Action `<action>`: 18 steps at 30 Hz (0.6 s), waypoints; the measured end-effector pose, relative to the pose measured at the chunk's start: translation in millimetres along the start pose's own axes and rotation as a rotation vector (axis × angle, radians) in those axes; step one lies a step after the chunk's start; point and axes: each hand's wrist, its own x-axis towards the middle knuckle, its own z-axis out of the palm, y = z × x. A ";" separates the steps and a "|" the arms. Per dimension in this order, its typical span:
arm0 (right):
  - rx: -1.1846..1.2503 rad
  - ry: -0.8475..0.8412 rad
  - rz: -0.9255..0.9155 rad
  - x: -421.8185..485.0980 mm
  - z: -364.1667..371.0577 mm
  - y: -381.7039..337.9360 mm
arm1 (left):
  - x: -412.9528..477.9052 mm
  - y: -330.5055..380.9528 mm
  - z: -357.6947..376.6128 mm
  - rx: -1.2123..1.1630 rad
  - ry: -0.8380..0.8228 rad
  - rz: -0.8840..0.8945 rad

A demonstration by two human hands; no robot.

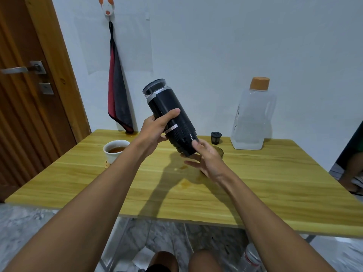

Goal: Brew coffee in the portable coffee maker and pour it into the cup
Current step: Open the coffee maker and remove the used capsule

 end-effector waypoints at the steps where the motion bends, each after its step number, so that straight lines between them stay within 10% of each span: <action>1: 0.018 0.007 0.035 1.3 1.7 0.3 | 0.5 0.5 0.9 -0.004 -0.003 -0.006; 18: 0.038 0.126 -0.041 3.1 1.8 -3.7 | -2.0 1.8 10.0 -0.036 0.020 -0.010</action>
